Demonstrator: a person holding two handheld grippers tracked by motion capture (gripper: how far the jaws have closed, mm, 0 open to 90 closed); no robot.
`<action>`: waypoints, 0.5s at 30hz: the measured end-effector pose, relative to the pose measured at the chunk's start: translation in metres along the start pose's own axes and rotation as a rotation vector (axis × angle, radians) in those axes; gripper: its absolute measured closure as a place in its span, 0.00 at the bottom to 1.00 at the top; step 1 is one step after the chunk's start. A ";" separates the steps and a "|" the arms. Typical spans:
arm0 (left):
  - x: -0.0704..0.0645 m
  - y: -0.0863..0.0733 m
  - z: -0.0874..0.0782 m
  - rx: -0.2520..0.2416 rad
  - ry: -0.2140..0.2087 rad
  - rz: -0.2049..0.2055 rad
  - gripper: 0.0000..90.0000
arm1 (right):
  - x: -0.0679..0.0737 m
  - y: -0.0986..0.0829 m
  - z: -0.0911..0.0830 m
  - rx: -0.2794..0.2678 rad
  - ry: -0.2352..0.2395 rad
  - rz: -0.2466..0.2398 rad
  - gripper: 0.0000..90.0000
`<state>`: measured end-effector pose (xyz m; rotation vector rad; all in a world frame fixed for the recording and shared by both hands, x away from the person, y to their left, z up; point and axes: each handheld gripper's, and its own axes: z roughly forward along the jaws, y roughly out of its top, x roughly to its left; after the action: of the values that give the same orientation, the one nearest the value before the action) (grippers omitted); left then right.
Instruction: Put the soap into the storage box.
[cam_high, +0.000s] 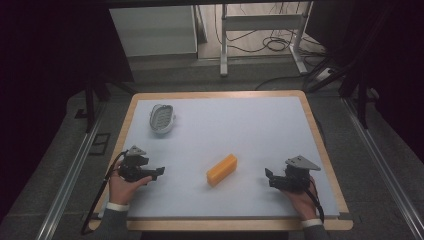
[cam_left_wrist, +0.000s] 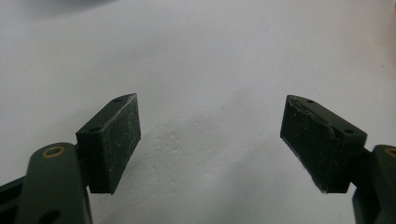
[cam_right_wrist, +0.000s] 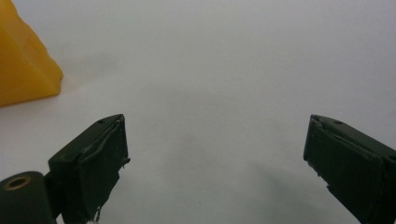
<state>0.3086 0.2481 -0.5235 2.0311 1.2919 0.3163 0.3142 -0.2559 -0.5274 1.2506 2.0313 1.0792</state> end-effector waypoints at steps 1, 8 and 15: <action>0.000 0.000 0.000 0.005 0.000 -0.001 0.23 | 0.000 0.000 0.000 0.004 -0.001 0.002 0.07; -0.001 0.002 -0.001 0.022 -0.008 0.012 0.23 | 0.003 -0.002 -0.004 -0.041 -0.027 -0.015 0.09; -0.004 0.003 -0.002 0.022 -0.020 0.018 0.23 | 0.000 -0.002 -0.004 -0.039 -0.023 0.011 0.09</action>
<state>0.3083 0.2447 -0.5195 2.0600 1.2711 0.2904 0.3106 -0.2581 -0.5270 1.2501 1.9790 1.1001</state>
